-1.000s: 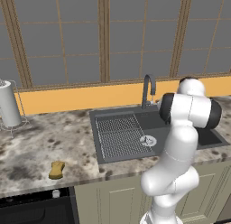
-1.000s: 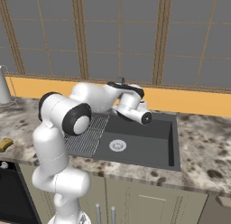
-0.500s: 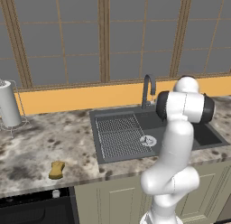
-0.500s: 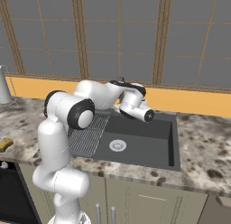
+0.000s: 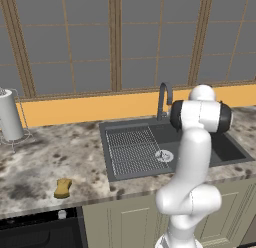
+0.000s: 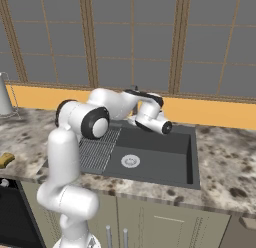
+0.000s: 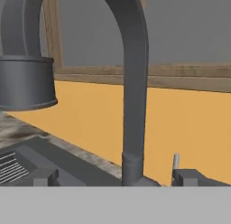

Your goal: Soak the sponge with water for a few seconds and then drop it inside the sink.

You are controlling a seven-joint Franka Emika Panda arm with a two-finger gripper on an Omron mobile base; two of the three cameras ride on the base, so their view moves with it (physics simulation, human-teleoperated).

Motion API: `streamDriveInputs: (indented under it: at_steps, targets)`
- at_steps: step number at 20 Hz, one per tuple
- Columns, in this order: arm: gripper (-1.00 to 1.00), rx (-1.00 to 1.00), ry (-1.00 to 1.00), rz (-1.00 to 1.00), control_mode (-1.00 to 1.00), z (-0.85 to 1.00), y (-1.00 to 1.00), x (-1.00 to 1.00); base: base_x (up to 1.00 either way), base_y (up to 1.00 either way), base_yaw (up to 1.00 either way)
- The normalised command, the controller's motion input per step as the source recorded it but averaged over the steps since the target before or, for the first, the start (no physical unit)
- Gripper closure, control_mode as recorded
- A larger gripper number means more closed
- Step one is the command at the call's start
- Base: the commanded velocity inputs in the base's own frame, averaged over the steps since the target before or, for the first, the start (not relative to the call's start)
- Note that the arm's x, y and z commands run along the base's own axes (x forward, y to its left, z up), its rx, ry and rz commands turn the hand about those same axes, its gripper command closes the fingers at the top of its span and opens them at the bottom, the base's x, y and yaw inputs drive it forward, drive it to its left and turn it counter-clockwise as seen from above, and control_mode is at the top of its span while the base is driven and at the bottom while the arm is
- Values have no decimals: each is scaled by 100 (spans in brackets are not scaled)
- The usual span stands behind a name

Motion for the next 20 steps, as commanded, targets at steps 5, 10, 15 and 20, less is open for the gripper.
streamDriveInputs:
  at_steps: [5, 10, 15, 20]
  targets:
    - [-100, 1, 0, 0, -100, -26, 0, 20, 0, 0, 0]
    - [-100, 1, 0, 0, -100, -19, 0, 21, 0, 0, 0]
    - [-100, 0, 0, 0, -100, -10, 0, 27, 0, 0, 0]
    - [-100, 1, -2, -3, -100, -1, 0, 27, 0, 0, 0]
